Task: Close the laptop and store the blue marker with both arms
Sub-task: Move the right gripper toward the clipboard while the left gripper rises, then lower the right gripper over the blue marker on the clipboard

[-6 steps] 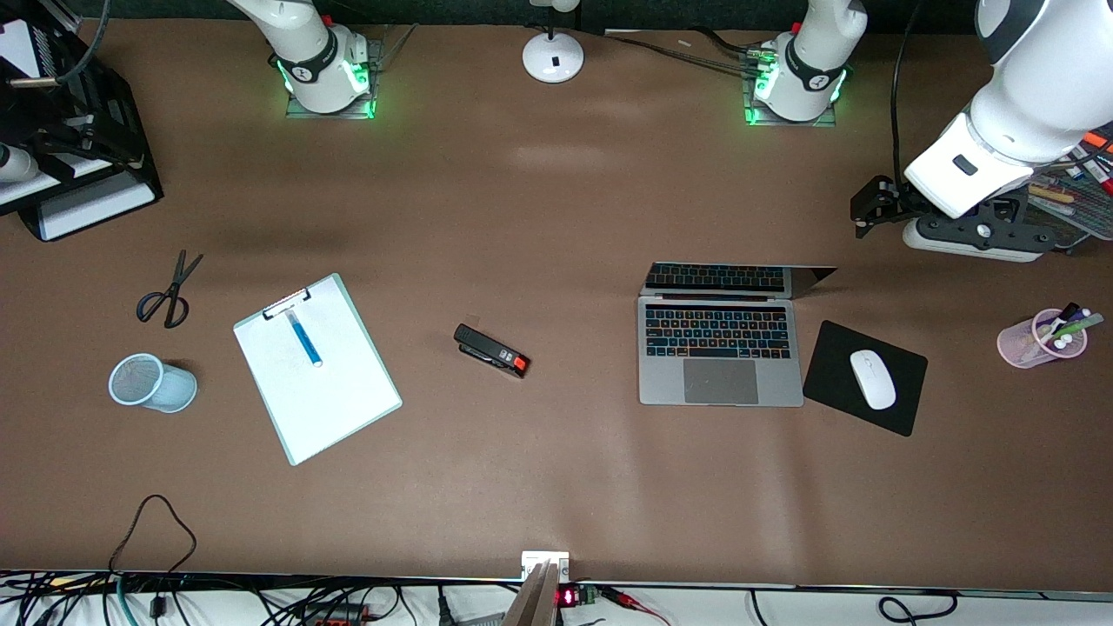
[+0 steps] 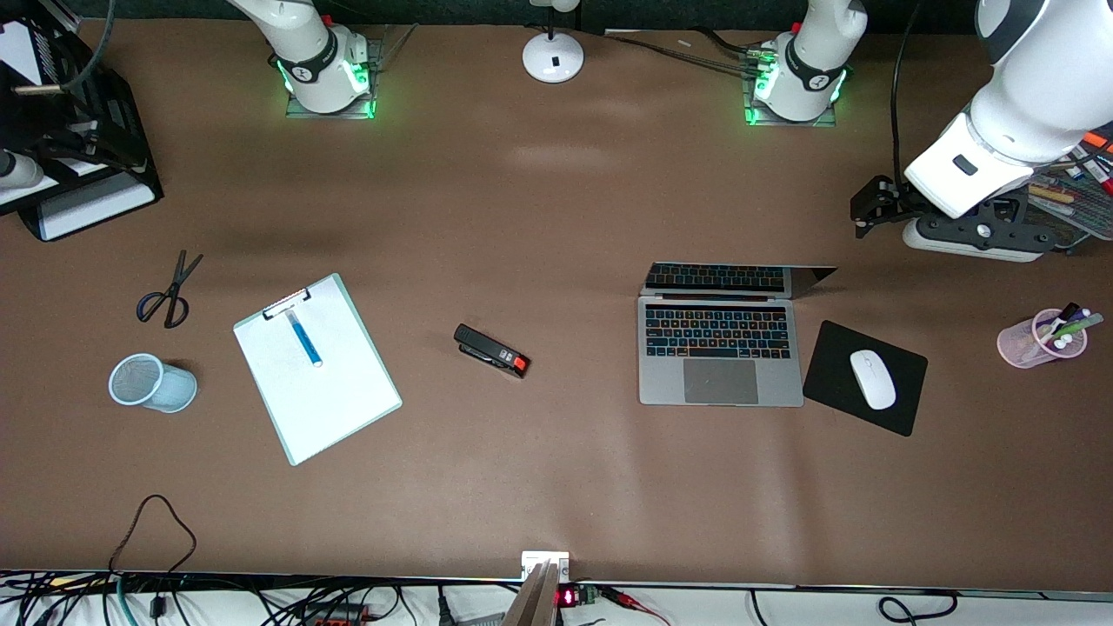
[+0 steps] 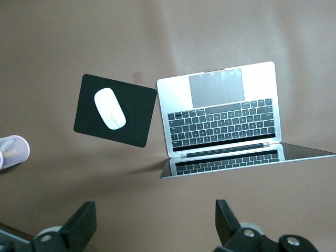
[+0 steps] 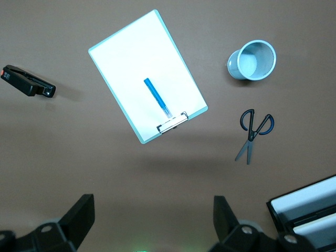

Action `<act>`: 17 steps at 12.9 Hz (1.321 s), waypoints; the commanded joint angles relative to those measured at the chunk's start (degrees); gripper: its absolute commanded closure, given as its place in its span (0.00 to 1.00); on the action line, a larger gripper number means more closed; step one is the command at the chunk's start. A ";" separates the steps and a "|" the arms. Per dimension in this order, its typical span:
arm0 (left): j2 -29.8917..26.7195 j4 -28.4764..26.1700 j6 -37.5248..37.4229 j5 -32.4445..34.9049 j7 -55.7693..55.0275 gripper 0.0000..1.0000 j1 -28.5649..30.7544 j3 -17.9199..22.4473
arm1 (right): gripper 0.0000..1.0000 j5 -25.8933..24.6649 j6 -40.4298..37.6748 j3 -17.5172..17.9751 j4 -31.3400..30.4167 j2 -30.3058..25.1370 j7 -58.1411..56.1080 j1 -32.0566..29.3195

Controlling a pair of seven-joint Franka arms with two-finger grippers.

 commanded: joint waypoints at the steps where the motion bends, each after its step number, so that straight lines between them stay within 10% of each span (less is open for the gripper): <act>1: 0.03 1.10 -1.25 -0.12 0.46 0.00 -0.31 0.38 | 0.00 0.15 0.15 0.25 0.23 3.20 -0.17 -0.86; 13: 6.17 4.16 -3.09 -0.83 1.08 0.00 -0.58 0.20 | 0.00 0.42 29.21 0.69 -12.43 18.65 -21.14 0.19; 14: 8.01 6.18 -3.44 -0.91 0.99 0.09 -0.40 0.20 | 0.04 0.42 31.42 0.69 -12.34 20.50 -22.92 0.19; 16: 8.73 7.87 -11.05 -0.91 0.90 0.80 -0.40 0.12 | 0.10 0.42 35.90 0.77 -12.34 24.02 -23.73 0.54; 17: 8.65 7.35 -13.18 -0.92 0.55 0.94 -0.40 0.11 | 0.13 0.24 37.14 0.86 -12.17 25.61 -24.16 0.63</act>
